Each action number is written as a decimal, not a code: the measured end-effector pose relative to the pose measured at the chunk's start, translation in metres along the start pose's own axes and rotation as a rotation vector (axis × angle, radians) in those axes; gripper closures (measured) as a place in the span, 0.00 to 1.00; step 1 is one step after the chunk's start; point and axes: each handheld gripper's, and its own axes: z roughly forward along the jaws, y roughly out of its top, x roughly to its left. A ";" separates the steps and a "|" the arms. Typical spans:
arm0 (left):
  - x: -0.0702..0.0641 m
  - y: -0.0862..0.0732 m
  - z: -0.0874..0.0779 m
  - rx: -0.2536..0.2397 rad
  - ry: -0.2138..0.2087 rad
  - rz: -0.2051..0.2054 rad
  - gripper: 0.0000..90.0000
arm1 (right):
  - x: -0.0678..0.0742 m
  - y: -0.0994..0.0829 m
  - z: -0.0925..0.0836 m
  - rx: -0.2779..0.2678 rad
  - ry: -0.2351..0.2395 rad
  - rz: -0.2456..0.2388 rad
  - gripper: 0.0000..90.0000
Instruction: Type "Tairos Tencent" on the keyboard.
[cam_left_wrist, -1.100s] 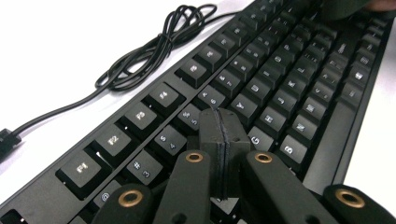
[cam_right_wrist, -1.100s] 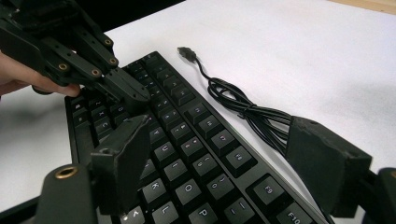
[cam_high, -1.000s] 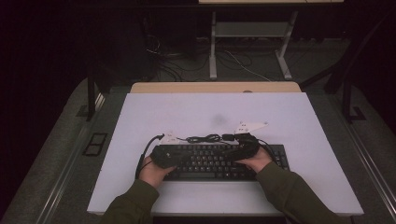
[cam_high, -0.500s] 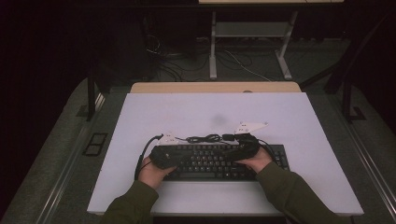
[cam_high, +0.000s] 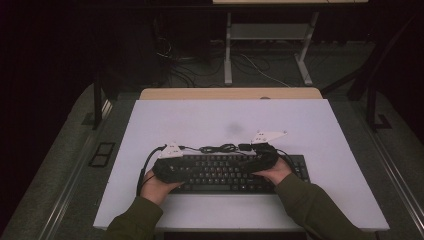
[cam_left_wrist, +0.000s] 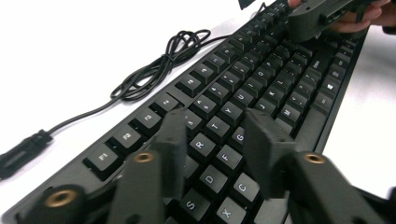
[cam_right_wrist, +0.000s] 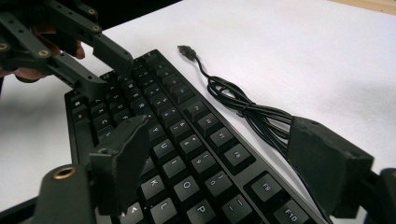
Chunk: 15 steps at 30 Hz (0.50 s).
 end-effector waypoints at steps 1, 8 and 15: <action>0.000 0.000 -0.001 -0.008 -0.001 0.001 0.59 | 0.000 0.000 0.000 0.000 0.000 -0.001 0.23; -0.004 -0.005 -0.003 -0.026 0.002 -0.004 0.40 | 0.002 0.002 -0.003 0.020 0.008 -0.006 0.22; -0.005 -0.014 -0.006 -0.034 0.006 -0.023 0.27 | 0.003 0.002 -0.005 0.038 0.021 -0.003 0.35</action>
